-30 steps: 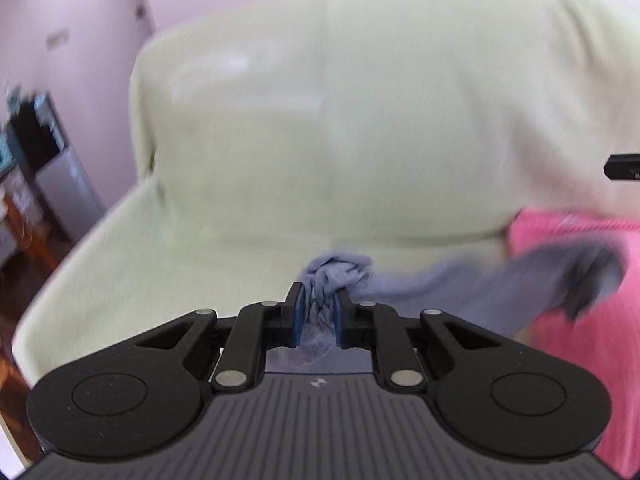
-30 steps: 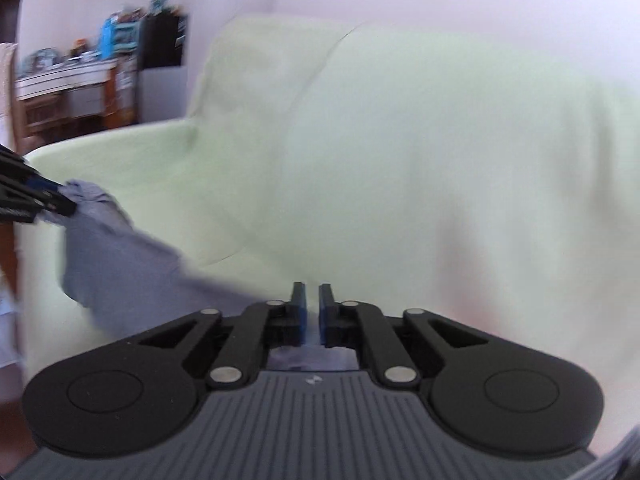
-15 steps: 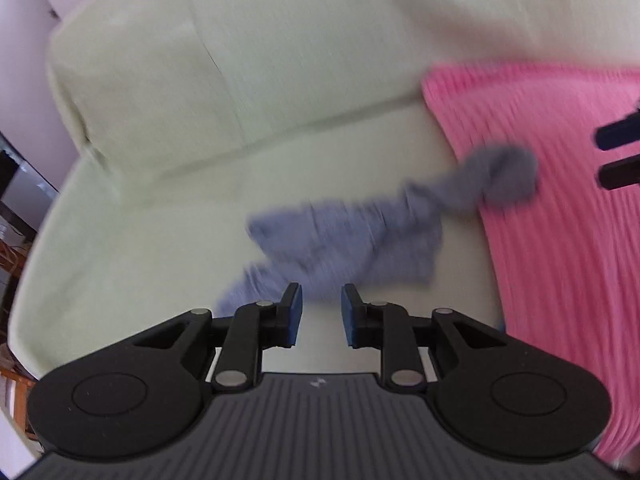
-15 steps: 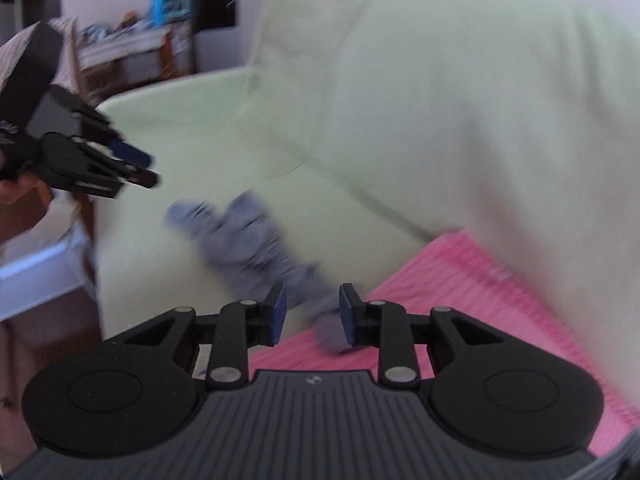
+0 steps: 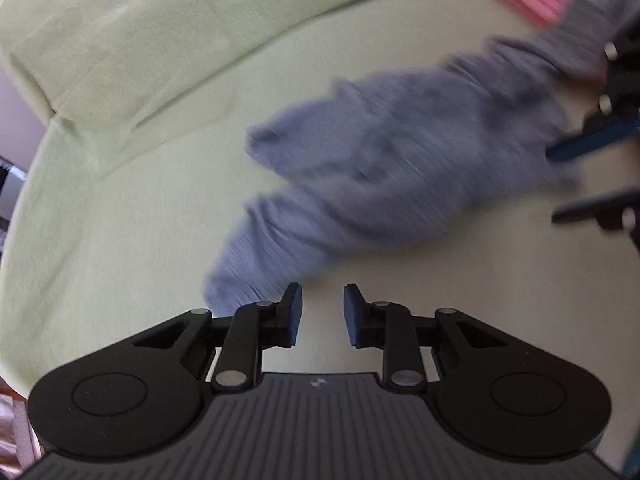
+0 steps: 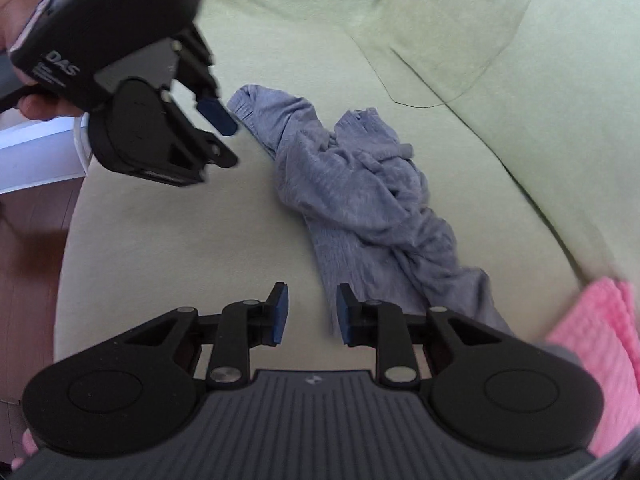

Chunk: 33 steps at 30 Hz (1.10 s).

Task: Fold clothes
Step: 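Grasp the garment edge with the left tool while the right tool holds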

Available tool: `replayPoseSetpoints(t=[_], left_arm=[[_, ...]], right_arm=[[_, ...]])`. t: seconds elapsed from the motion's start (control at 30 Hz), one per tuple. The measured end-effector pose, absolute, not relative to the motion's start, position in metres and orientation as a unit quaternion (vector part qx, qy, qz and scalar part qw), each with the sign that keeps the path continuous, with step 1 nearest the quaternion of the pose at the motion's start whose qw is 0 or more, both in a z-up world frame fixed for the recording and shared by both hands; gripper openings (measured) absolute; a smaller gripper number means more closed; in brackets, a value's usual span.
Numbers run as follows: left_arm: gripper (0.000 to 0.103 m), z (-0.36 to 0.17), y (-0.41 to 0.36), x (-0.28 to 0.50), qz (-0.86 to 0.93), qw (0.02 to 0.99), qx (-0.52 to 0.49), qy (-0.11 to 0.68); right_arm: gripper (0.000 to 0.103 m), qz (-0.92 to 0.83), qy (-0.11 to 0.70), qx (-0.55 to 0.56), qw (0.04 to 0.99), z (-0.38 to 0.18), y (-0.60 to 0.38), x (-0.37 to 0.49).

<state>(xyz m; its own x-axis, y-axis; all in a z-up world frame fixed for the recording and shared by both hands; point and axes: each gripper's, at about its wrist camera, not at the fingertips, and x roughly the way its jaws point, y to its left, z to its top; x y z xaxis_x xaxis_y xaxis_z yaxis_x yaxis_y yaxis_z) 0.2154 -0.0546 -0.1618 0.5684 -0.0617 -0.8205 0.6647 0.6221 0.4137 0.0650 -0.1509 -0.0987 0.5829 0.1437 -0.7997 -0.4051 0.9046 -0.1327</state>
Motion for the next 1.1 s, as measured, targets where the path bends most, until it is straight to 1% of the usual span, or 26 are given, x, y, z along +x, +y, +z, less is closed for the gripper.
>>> replayPoseSetpoints(t=[0.03,0.07,0.1,0.13,0.23,0.3,0.33,0.37,0.4,0.43,0.47,0.57,0.63,0.67,0.7,0.73,0.77,0.8,0.87,0.93,1.0,1.1], left_arm=[[0.033,-0.155,-0.053,0.228,-0.209,0.814,0.353,0.410],[0.033,-0.149,-0.050,0.239,-0.191,0.824,0.335,0.415],[0.033,-0.144,-0.047,0.246,-0.176,0.830,0.323,0.418],[0.033,-0.139,-0.044,0.250,-0.164,0.835,0.314,0.420],[0.034,-0.129,-0.031,0.240,-0.163,0.839,0.311,0.415],[0.043,-0.130,-0.025,0.225,-0.180,0.834,0.323,0.410],[0.045,-0.134,-0.023,0.214,-0.191,0.828,0.334,0.408],[0.045,-0.138,-0.021,0.204,-0.200,0.821,0.349,0.406],[0.045,-0.141,-0.021,0.196,-0.207,0.816,0.360,0.403],[0.045,-0.144,-0.021,0.191,-0.213,0.811,0.370,0.399],[0.045,-0.149,-0.022,0.183,-0.223,0.803,0.389,0.391],[0.045,-0.161,-0.035,0.172,-0.242,0.785,0.451,0.349],[0.045,-0.168,-0.043,0.173,-0.243,0.776,0.482,0.326],[0.045,-0.172,-0.047,0.176,-0.245,0.769,0.496,0.320],[0.045,-0.175,-0.050,0.179,-0.250,0.761,0.507,0.319],[0.045,-0.180,-0.053,0.181,-0.259,0.747,0.521,0.320],[0.045,-0.184,-0.054,0.180,-0.270,0.730,0.541,0.319],[0.045,-0.188,-0.055,0.178,-0.278,0.716,0.559,0.311],[0.046,-0.199,-0.054,0.172,-0.285,0.681,0.612,0.283],[0.046,-0.207,-0.051,0.175,-0.278,0.660,0.642,0.273],[0.046,-0.214,-0.048,0.179,-0.274,0.641,0.668,0.261],[0.045,-0.224,-0.046,0.178,-0.288,0.609,0.704,0.225]], right_arm=[[0.027,0.159,0.425,-0.139,0.880,-0.098,-0.152,0.077],[0.041,0.160,0.414,-0.136,0.886,-0.094,-0.153,0.093],[0.061,0.164,0.410,-0.149,0.885,-0.093,-0.152,0.106],[0.066,0.169,0.414,-0.169,0.878,-0.096,-0.150,0.114],[0.066,0.199,0.413,-0.239,0.856,-0.101,-0.143,0.127],[0.064,0.225,0.408,-0.232,0.854,-0.099,-0.146,0.122],[0.062,0.236,0.410,-0.222,0.853,-0.100,-0.147,0.119],[0.040,0.246,0.413,-0.212,0.851,-0.102,-0.148,0.116],[0.005,0.251,0.424,-0.211,0.844,-0.109,-0.147,0.116],[0.002,0.251,0.430,-0.214,0.841,-0.112,-0.146,0.116],[0.001,0.250,0.428,-0.215,0.842,-0.112,-0.147,0.116],[0.001,0.216,0.382,-0.166,0.883,-0.093,-0.160,0.129],[0.003,0.135,0.325,-0.125,0.928,-0.073,-0.175,0.149],[0.011,0.105,0.312,-0.111,0.938,-0.068,-0.180,0.156],[0.039,0.050,0.303,-0.096,0.947,-0.062,-0.190,0.166],[0.045,0.036,0.305,-0.087,0.948,-0.058,-0.197,0.168],[0.043,0.038,0.306,-0.081,0.948,-0.056,-0.200,0.168],[0.044,0.064,0.307,-0.059,0.948,-0.050,-0.208,0.154],[0.044,0.093,0.326,-0.061,0.939,-0.049,-0.209,0.136],[0.044,0.141,0.360,-0.112,0.915,-0.061,-0.197,0.100],[0.044,0.174,0.395,-0.185,0.883,-0.081,-0.176,0.065],[0.044,0.177,0.413,-0.250,0.858,-0.104,-0.154,0.037]])
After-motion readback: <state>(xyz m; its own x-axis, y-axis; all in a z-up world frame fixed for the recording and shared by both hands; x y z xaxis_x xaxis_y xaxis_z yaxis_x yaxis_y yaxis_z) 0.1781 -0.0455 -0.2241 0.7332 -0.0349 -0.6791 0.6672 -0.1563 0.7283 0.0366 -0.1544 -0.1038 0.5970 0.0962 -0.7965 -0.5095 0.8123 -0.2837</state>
